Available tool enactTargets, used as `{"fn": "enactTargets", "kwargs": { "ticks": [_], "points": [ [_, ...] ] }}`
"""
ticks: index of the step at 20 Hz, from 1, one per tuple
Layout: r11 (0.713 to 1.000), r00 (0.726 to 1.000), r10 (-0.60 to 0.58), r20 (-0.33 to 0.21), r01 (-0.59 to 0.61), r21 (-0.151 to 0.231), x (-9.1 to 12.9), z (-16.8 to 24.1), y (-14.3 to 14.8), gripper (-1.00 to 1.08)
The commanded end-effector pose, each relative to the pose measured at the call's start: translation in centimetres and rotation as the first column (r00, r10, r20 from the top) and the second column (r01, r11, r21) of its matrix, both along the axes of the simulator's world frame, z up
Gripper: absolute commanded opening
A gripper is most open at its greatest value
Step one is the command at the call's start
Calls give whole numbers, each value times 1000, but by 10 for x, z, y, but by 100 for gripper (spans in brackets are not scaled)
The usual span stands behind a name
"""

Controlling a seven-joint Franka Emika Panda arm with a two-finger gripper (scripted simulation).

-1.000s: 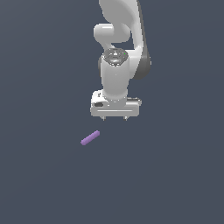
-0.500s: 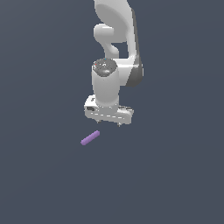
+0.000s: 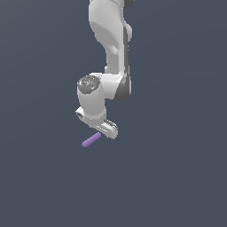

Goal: Pick up the object and move it to a goal position.

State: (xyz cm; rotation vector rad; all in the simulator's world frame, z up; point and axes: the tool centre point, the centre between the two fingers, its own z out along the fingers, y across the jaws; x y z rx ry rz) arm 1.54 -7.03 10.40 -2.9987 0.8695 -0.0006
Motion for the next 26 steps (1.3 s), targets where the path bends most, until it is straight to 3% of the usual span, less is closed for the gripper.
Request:
{"fn": "enactTargets", "kwargs": {
  "ticks": [1,11,20,26],
  "points": [
    [996,996,-87,-3,87,-3,1,-11,-14,100],
    [958,959,-285,-6,285,-16,0,-38,-47,100],
    [953,953,-303,-6,303,-18,-1,-44,-51,100],
    [952,952,-307,-6,307,-18,-2,-71,-51,100]
  ]
}}
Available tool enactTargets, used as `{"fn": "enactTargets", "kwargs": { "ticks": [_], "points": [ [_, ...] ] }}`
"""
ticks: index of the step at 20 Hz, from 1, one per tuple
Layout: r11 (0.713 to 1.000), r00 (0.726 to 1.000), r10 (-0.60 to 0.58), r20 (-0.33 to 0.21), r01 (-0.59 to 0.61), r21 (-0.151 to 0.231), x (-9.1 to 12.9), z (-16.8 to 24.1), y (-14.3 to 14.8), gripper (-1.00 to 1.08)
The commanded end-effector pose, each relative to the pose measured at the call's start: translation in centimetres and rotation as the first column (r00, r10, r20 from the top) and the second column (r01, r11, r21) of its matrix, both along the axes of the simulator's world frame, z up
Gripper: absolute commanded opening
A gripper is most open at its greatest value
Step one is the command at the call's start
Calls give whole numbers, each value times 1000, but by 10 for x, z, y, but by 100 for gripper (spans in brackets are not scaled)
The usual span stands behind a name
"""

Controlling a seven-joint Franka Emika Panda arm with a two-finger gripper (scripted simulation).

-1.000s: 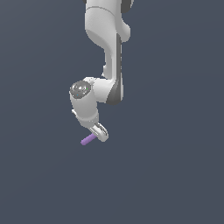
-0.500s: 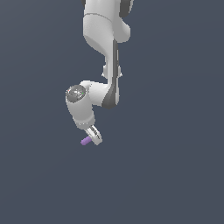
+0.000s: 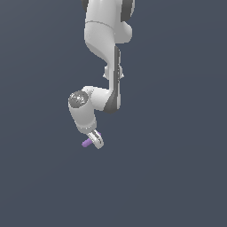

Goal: Pick up the object and move it to a goal position.

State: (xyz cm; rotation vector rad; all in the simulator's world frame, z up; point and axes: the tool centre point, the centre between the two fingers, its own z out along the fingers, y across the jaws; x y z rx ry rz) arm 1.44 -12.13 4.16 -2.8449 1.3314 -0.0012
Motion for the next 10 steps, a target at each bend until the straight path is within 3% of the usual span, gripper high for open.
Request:
{"fn": "enactTargets", "kwargs": {
  "ticks": [1,8,9,10],
  "points": [
    [1000,1000,-2,-1,2,0,-1,-14,0,100],
    [1000,1000,-3,-1,3,0,0,-29,-1,100],
    [1000,1000,-3,-1,3,0,0,-29,-1,-100],
    [1000,1000,-3,-1,3,0,0,-29,-1,-100]
  ]
}}
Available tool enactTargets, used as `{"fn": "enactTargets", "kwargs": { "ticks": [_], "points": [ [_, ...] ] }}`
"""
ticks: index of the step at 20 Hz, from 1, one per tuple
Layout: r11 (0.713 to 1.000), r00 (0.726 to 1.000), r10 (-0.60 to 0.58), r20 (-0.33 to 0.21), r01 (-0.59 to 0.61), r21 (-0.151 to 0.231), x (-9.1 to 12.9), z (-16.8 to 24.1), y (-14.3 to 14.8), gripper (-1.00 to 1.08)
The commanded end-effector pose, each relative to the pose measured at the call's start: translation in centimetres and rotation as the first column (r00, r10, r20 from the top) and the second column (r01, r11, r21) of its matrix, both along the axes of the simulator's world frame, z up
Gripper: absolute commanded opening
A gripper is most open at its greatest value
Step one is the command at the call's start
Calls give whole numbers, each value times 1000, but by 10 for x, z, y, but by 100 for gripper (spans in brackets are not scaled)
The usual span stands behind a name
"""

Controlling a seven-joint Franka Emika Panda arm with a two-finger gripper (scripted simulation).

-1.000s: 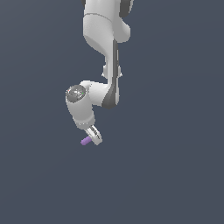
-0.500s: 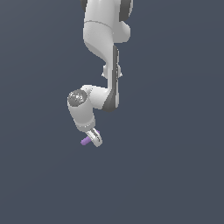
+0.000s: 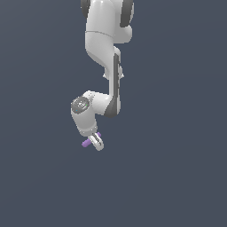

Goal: Pick up the object and move it to a goal position.

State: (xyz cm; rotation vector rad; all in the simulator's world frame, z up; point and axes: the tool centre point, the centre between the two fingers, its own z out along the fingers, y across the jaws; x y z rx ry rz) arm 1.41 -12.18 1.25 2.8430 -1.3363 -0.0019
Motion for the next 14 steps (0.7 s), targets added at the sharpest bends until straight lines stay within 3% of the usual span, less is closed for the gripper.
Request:
{"fn": "enactTargets", "kwargs": {
  "ticks": [1,14],
  "points": [
    [1000,1000,0,1,0,0,1,0,0,-100],
    [1000,1000,0,1,0,0,1,5,10,-100]
  ]
}}
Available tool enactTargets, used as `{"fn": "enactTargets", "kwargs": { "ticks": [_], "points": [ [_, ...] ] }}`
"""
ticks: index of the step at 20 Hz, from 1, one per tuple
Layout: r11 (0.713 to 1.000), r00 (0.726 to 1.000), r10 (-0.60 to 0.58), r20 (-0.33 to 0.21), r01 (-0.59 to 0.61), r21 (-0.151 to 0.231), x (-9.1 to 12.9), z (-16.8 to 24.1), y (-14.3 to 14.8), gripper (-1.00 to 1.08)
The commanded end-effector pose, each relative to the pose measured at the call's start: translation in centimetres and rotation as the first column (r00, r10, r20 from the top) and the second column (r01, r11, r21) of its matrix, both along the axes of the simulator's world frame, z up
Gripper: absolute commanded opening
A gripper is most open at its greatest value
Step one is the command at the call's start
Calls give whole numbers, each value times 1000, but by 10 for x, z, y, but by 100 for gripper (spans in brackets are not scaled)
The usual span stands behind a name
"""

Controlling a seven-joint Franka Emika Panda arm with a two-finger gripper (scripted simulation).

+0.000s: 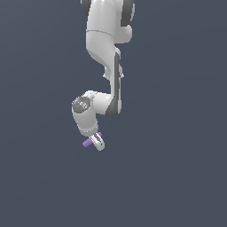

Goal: Pick up the object and move it to a goal position.

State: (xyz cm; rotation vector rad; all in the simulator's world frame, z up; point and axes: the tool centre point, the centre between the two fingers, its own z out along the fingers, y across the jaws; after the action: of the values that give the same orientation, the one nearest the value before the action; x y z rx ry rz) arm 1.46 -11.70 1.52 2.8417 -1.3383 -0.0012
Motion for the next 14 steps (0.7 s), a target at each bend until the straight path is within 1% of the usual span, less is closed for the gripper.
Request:
{"fn": "enactTargets", "kwargs": {
  "ticks": [1,4,7,14],
  "points": [
    [1000,1000,2,1,-2,0,1,5,9,-100],
    [1000,1000,2,1,-2,0,2,14,26,-100],
    [1000,1000,2,1,-2,0,4,27,50,-100],
    [1000,1000,1,1,-1,0,10,69,125,-100]
  ]
}}
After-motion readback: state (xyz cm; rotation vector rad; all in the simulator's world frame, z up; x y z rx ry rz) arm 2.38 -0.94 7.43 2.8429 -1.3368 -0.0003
